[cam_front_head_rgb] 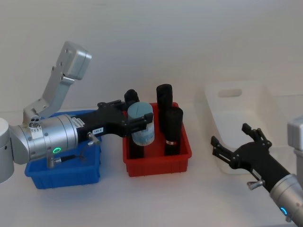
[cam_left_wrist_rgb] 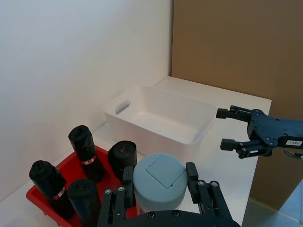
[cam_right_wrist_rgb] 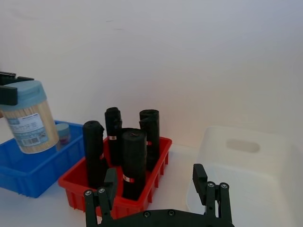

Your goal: Pick the cotton swabs from the blue box and place them into the white box.

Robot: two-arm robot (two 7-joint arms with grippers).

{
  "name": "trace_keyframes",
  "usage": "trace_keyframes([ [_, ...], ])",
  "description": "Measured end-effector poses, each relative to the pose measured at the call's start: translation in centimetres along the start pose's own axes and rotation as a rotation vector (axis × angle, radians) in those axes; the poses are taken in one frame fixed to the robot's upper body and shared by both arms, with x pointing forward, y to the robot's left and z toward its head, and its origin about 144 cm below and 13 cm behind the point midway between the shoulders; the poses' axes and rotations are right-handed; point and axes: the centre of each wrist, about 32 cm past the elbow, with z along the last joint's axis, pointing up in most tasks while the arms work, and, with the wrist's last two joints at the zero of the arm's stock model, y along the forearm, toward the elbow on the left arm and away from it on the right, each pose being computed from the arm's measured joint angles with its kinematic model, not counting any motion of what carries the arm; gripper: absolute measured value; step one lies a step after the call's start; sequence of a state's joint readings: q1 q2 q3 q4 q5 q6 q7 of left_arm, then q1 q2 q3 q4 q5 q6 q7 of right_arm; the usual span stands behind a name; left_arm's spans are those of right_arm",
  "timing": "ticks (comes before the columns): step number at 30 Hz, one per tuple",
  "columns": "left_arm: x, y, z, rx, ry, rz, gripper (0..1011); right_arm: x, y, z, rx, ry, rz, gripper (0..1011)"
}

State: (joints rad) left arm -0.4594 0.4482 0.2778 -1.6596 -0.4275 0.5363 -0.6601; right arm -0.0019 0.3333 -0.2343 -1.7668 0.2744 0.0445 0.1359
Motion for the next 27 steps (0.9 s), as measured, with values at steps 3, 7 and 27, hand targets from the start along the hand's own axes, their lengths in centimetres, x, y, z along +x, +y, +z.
trace_keyframes([
  [3,0.0,0.0,0.0,0.000,0.000,-0.004,669,-0.1,0.2,0.1,-0.002,-0.003,0.031,1001],
  [7,0.0,0.0,0.1,0.000,-0.001,-0.006,669,-0.3,0.5,0.3,-0.007,-0.008,0.077,1001],
  [27,-0.1,0.0,0.2,0.000,-0.003,-0.012,669,-2.2,3.9,1.7,-0.038,-0.045,0.368,1001],
])
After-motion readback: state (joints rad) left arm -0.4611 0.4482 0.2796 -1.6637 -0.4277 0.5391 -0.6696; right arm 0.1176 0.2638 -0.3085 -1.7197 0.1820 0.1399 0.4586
